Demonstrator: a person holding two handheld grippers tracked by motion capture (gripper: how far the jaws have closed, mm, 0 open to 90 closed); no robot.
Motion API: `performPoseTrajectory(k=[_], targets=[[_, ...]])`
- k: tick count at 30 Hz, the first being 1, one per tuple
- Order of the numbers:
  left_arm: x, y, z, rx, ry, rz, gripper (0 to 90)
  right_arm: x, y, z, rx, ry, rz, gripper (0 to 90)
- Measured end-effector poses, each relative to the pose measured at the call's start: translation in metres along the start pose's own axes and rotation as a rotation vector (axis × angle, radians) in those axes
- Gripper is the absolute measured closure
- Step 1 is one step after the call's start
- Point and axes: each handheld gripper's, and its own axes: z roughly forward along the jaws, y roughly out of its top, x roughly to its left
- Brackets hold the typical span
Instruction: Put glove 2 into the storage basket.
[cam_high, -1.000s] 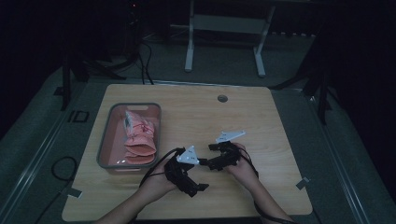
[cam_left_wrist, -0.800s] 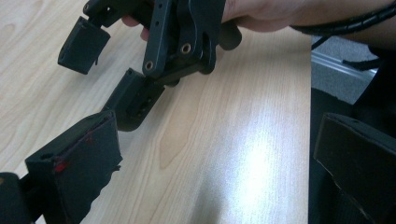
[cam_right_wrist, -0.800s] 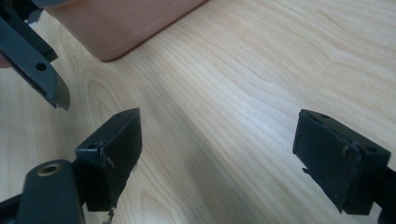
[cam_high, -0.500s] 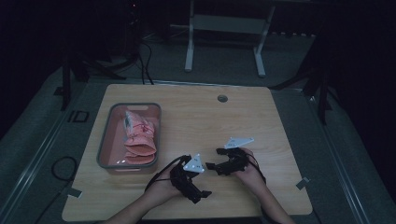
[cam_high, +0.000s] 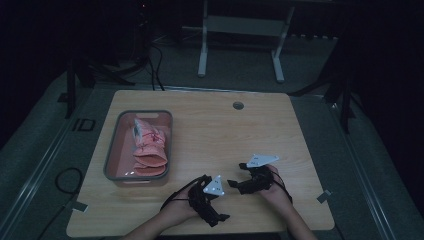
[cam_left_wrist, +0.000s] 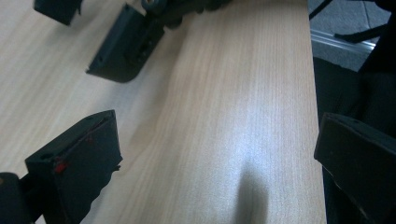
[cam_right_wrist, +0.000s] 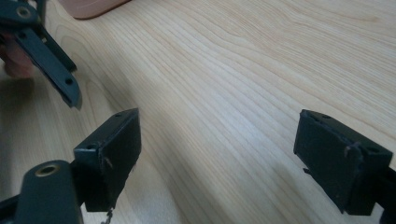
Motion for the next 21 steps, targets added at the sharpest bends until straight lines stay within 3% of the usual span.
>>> performPoseTrajectory(k=[4,10,21], targets=[[0.000,-0.004,0.005,0.000,-0.020,-0.011,0.6,-0.001,-0.004,-0.006,-0.025,-0.008,0.005,15.0],[0.001,-0.006,0.006,-0.017,-0.026,-0.018,0.6,0.000,-0.011,-0.014,-0.017,-0.001,-0.012,14.9],[0.002,-0.008,0.005,-0.032,-0.024,-0.021,0.6,-0.002,-0.015,-0.013,-0.014,-0.012,-0.012,15.3]])
